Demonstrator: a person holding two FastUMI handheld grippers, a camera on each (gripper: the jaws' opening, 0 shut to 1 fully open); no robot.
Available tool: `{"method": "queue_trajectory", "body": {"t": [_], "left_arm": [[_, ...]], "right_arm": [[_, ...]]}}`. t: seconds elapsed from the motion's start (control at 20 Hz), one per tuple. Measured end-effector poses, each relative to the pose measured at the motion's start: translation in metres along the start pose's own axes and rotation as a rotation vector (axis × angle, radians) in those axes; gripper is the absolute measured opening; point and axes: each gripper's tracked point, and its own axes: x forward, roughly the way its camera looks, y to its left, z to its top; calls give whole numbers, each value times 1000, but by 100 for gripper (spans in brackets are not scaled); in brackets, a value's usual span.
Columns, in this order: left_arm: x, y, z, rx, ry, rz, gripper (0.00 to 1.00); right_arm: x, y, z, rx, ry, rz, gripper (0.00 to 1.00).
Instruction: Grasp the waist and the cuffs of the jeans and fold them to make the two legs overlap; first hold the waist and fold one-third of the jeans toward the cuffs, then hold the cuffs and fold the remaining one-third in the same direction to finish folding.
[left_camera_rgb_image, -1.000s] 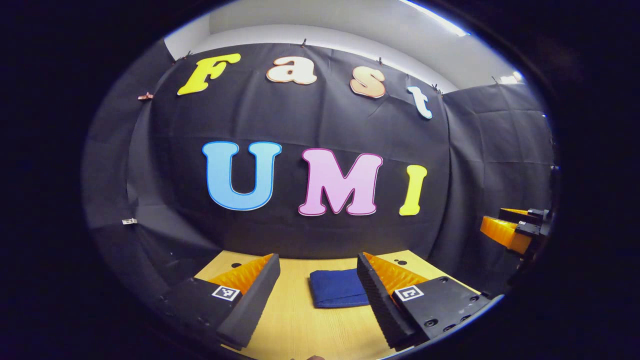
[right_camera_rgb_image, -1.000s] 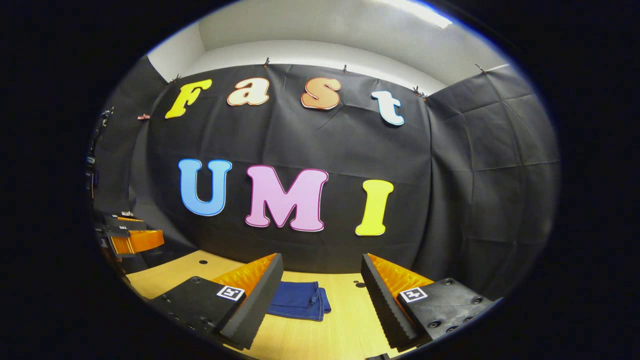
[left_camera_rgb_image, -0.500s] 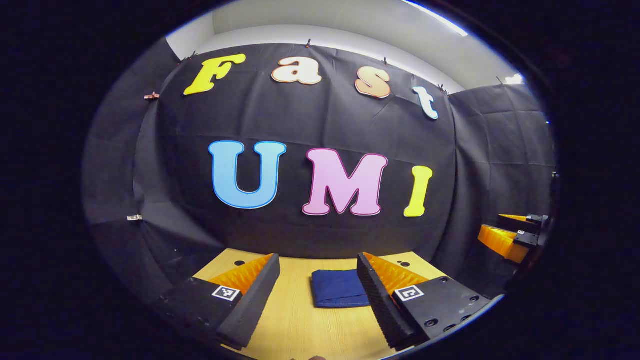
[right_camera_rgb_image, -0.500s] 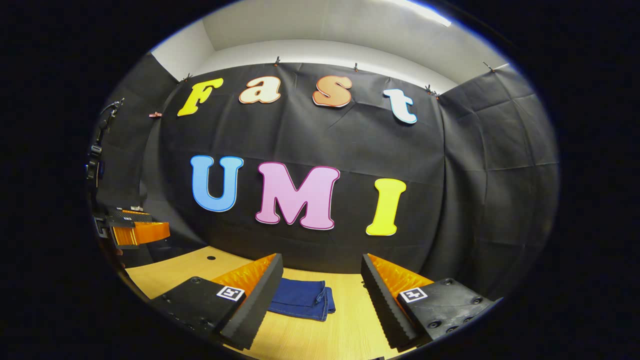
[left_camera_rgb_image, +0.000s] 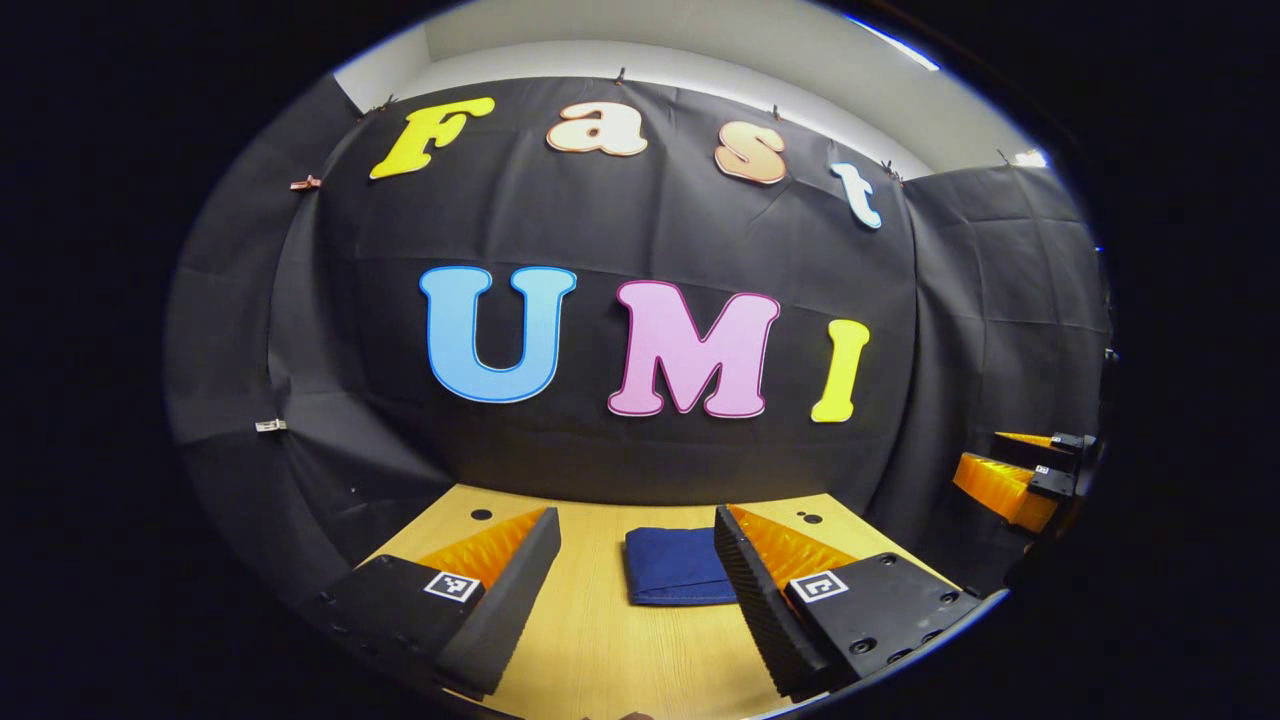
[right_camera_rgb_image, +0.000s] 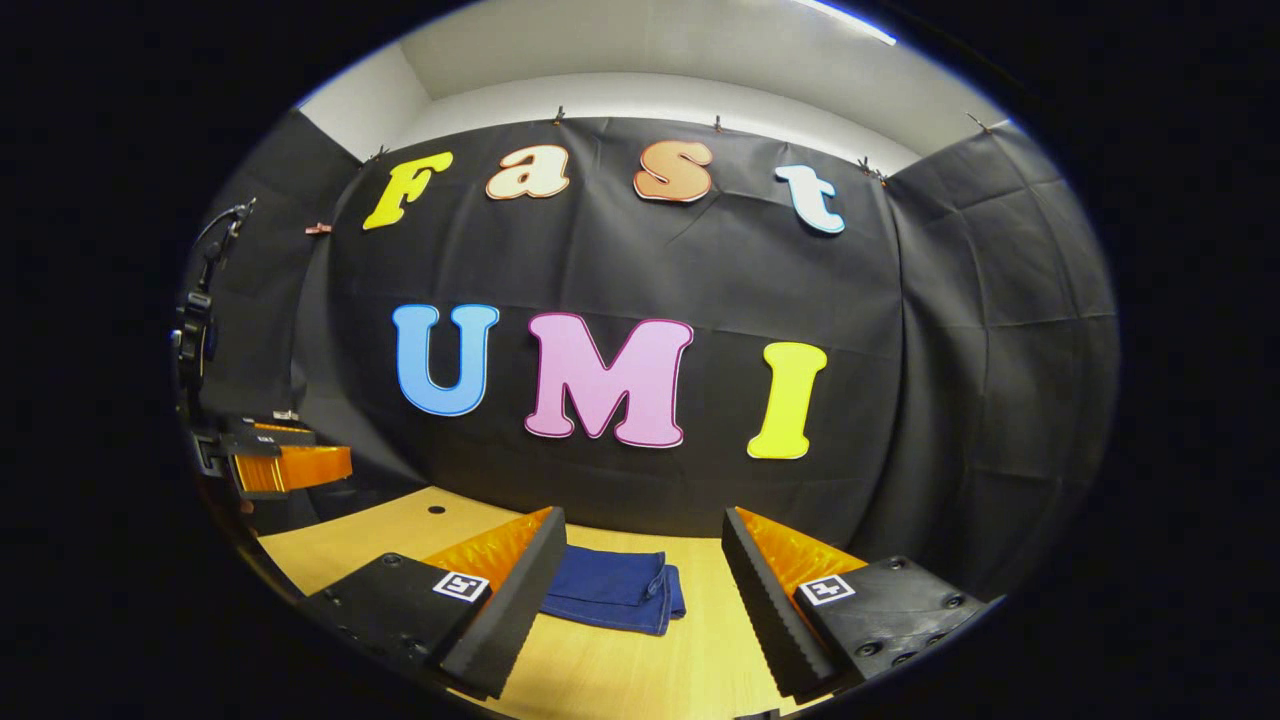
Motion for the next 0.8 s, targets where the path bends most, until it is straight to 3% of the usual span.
{"method": "queue_trajectory", "body": {"t": [0.8], "left_arm": [[-4, -5, -8, 58, 11, -52, 96]], "right_arm": [[-11, 10, -14, -7, 53, 21, 96]]}}
